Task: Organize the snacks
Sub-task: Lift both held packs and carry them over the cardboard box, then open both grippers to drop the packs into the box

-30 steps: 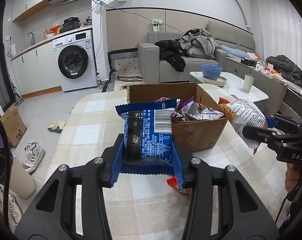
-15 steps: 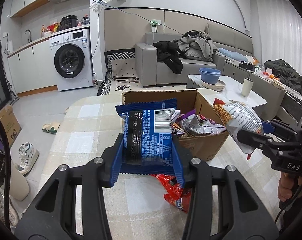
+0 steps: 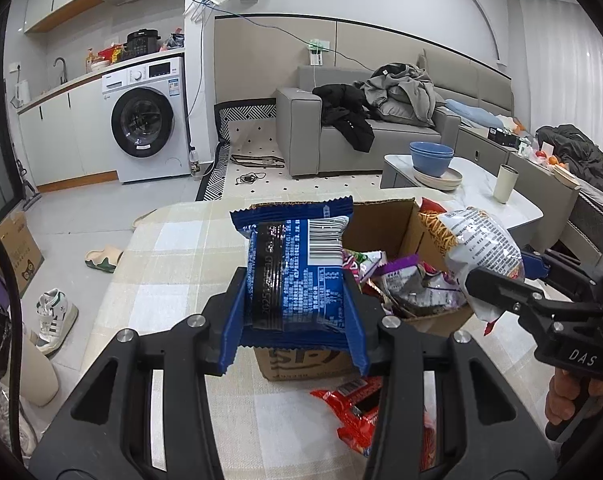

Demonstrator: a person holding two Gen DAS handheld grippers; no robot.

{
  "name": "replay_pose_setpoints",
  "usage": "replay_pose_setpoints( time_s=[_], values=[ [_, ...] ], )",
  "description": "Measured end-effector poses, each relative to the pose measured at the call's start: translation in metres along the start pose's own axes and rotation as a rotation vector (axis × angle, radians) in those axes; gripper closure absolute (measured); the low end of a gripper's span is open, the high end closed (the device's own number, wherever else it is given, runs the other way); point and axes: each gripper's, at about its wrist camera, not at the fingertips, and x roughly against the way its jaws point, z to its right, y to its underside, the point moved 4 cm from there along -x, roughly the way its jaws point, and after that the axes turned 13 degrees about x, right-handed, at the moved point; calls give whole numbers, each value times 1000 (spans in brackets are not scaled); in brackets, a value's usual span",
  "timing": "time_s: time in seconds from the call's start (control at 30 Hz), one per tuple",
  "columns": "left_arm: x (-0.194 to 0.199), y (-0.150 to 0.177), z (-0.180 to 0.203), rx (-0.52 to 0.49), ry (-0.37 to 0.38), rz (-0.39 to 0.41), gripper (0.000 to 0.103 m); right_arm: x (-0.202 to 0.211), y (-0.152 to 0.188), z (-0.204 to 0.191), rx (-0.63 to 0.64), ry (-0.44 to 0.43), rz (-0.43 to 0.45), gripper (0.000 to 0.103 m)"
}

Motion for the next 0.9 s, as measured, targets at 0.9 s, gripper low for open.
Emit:
replay_pose_setpoints(
  time_s=[0.9],
  values=[
    [-132, -13, 25, -14, -15, -111, 62, -59, -21, 7, 16, 50, -42, 49]
  ],
)
